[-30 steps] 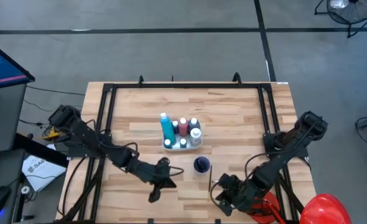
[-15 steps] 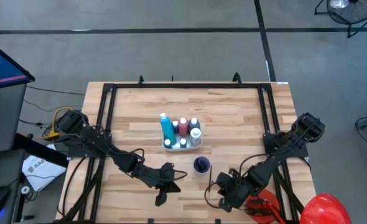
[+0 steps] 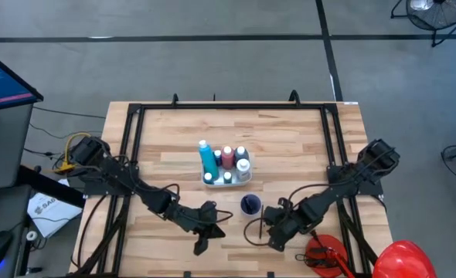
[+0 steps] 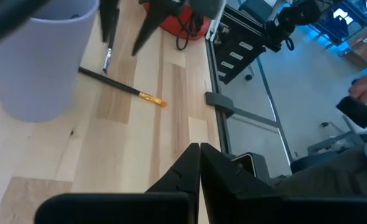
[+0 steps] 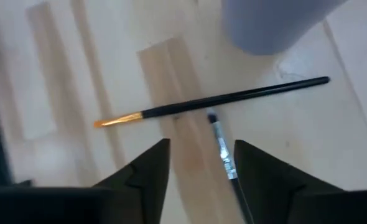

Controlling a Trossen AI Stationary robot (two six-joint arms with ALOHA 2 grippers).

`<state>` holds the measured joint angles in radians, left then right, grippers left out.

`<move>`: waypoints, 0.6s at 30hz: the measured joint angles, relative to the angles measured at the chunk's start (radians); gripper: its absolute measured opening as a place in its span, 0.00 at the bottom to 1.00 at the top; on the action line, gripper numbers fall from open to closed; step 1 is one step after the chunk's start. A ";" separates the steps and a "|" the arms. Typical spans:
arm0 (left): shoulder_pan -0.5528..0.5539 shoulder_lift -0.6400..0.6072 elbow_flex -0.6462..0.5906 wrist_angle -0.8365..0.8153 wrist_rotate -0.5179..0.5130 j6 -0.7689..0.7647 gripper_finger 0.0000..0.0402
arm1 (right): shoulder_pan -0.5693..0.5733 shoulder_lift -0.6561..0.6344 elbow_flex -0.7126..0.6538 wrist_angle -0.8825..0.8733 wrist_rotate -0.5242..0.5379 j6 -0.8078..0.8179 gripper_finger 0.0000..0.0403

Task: Pick & Place Paint Supplies
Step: Put the silver paintbrush into the blue cup

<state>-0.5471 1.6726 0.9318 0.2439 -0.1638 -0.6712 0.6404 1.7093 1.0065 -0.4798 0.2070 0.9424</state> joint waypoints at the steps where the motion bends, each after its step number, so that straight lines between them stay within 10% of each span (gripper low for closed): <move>1: -0.002 0.000 -0.001 0.001 0.004 0.000 0.01 | -0.006 0.006 0.000 -0.005 0.000 -0.012 0.44; 18: -0.004 0.000 -0.045 0.005 0.066 -0.037 0.01 | 0.001 0.014 -0.030 -0.011 -0.002 -0.014 0.50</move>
<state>-0.5507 1.6722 0.8867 0.2489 -0.0978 -0.7078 0.6419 1.7233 0.9769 -0.4907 0.2051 0.9288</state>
